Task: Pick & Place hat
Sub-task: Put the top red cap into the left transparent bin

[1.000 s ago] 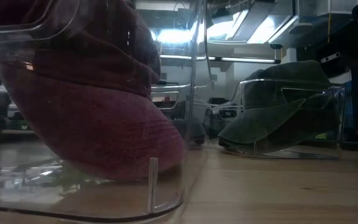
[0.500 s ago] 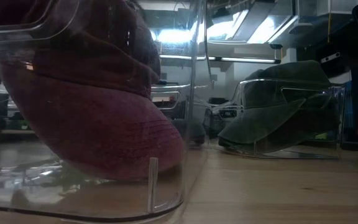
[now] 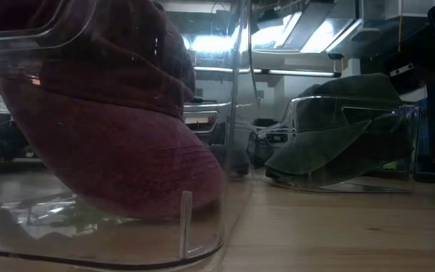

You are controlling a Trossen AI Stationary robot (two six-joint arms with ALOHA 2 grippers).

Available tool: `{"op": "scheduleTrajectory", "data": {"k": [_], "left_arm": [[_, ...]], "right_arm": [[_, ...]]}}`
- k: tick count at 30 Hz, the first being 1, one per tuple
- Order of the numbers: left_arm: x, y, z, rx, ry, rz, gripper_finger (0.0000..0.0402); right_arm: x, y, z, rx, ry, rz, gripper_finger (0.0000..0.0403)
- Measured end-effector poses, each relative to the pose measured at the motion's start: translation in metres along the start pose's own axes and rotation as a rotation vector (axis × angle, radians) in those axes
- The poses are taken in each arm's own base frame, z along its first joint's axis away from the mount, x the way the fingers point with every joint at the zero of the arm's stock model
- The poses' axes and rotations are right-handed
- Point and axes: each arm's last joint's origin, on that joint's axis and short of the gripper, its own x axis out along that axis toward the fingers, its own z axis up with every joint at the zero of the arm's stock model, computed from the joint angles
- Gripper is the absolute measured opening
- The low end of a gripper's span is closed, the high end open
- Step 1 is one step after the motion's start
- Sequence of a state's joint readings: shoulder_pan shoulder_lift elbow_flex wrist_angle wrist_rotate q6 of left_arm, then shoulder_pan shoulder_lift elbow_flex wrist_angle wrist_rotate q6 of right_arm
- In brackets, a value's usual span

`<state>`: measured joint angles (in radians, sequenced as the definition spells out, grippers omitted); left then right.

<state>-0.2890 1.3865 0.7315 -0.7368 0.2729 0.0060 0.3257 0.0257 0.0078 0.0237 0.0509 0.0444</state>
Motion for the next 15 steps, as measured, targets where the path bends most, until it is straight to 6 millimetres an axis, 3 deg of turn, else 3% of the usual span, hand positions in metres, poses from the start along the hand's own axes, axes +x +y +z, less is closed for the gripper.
{"op": "scheduleTrajectory", "data": {"k": [5,15], "left_arm": [[0.001,-0.006,0.000,0.102,-0.001,-0.004,0.0226],[0.030,-0.005,0.005,0.196,0.008,0.001,0.0226]], "right_arm": [[0.000,0.000,0.000,0.000,0.000,0.000,0.0026],[0.000,0.000,0.000,0.000,0.000,0.000,0.0026]]}}
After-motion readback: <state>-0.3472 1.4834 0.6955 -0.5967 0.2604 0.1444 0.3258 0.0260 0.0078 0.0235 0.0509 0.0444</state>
